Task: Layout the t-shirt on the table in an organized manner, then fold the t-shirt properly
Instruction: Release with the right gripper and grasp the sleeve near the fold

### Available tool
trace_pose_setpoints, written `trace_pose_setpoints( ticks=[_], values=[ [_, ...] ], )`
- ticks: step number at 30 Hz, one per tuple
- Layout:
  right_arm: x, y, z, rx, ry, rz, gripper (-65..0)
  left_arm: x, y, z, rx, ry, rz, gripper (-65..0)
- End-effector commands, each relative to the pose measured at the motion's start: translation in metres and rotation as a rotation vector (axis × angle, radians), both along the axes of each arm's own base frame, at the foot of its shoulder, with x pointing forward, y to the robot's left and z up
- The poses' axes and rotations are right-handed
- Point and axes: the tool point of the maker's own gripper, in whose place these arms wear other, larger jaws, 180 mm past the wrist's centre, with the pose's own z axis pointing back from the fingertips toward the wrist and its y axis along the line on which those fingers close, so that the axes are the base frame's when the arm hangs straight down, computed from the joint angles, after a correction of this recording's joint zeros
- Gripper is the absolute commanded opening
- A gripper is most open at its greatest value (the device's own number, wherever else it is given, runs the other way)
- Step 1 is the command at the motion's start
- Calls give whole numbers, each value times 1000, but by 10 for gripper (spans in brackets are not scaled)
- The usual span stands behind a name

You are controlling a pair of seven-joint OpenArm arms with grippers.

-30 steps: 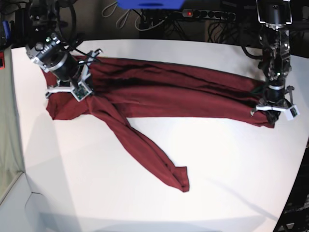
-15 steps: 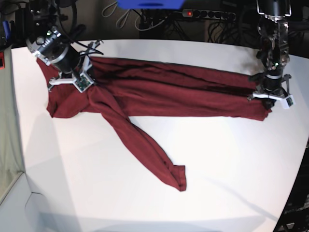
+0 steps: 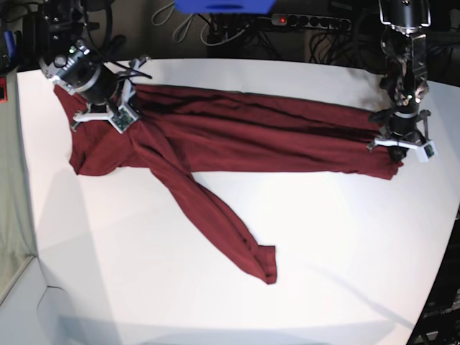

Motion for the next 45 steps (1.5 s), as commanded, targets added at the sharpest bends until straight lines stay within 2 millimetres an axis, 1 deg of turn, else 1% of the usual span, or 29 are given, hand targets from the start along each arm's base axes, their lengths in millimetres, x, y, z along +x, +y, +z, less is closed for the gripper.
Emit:
trace_pose_setpoints(
  ticks=[1, 4, 5, 8, 11, 14, 17, 19, 21, 22, 23, 25, 28, 31, 33, 36, 40, 45],
  values=[
    [4, -2, 7, -4, -23, 11, -567, -3, 1, -4, -5, 32, -4, -645],
    [3, -7, 7, -20, -16, 2, -469, -4, 1, -5, -5, 34, -3, -645],
    [3, -7, 7, -20, -16, 2, -448, -4, 2, -4, -5, 33, 0, -645],
    [4, -8, 7, -23, -18, 1, -419, -6, 3, -5, -6, 36, 3, -645],
    [6, -24, 13, -38, -36, -45, -414, -6, 3, -5, -9, 34, 6, -640],
    [14, -41, 28, -60, -85, -89, -413, -6, 2, -5, -11, 35, 5, -580],
    [34, -44, 45, -65, -151, -99, -412, -5, 0, -6, -12, 37, -1, -501],
    [47, -43, 55, -63, -188, -97, -410, -6, -1, -7, -14, 38, -1, -449],
    [61, -41, 63, -67, -215, -97, -384, -6, -1, -7, -14, 38, -1, -398],
    [70, -34, 65, -62, -219, -90, -362, -8, -1, -8, -14, 43, 0, -376],
    [82, -25, 69, -57, -226, -80, -331, -10, -1, -9, -14, 47, 0, -352],
    [106, -14, 79, -65, -237, -66, -264, -12, -1, -10, -14, 50, 0, -313],
    [141, 14, 80, -37, -218, -35, -198, -12, 1, -10, -13, 51, 3, -283],
    [169, 40, 72, 14, -173, -15, -192, -12, 1, -10, -13, 51, 3, -282],
    [182, 54, 67, 52, -145, -9, -192, -13, 1, -11, -13, 52, 4, -282],
    [191, 72, 55, 99, -93, -5, -192, -13, 2, -10, -13, 51, 6, -282],
    [194, 93, 43, 176, -71, 9, -193, -13, 2, -10, -13, 51, 7, -282],
    [191, 103, 23, 236, -37, 14, -193, -12, 2, -10, -13, 49, 7, -282]
  ],
)
